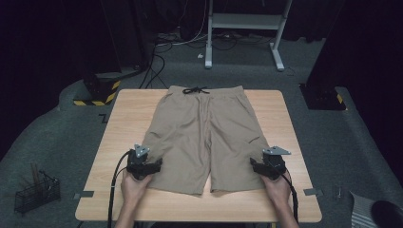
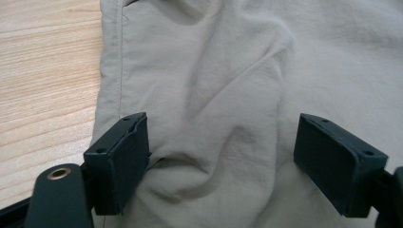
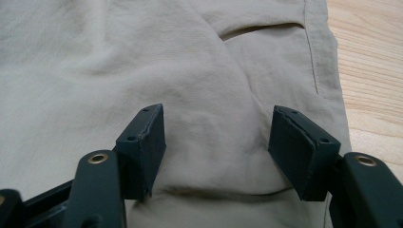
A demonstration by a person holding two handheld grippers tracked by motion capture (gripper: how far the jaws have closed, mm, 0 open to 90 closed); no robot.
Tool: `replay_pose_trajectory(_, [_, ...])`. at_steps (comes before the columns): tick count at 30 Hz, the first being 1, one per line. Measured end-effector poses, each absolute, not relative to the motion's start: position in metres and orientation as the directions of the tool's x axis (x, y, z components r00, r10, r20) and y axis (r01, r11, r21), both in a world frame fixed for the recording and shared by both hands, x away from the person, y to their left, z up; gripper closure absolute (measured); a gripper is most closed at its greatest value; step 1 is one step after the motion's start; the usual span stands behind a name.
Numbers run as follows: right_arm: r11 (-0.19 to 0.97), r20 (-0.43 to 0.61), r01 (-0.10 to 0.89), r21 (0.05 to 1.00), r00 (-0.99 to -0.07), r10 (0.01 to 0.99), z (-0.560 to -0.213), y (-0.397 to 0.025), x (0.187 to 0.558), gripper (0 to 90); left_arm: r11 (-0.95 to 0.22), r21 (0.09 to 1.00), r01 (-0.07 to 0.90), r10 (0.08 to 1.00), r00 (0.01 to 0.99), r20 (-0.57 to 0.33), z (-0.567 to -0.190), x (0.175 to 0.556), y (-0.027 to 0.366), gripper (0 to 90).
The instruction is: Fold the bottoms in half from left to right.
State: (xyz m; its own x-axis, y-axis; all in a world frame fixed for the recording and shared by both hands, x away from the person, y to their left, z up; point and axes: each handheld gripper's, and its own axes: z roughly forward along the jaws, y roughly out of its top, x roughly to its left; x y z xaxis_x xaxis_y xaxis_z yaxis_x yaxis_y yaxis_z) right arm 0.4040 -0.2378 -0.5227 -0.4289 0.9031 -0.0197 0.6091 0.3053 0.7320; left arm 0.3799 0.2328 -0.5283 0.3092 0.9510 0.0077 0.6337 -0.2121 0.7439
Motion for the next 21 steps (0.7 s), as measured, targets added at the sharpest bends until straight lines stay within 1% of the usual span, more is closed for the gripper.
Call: replay_pose_trajectory(21, [0.300, -0.014, 0.614, 0.730, -0.425, 0.905, -0.5226, -0.2376, 0.4047, 35.6, -0.213, 0.743, 0.635, 0.950, 0.313, 0.004, -0.5281, 0.3790, 0.2328, 19.8])
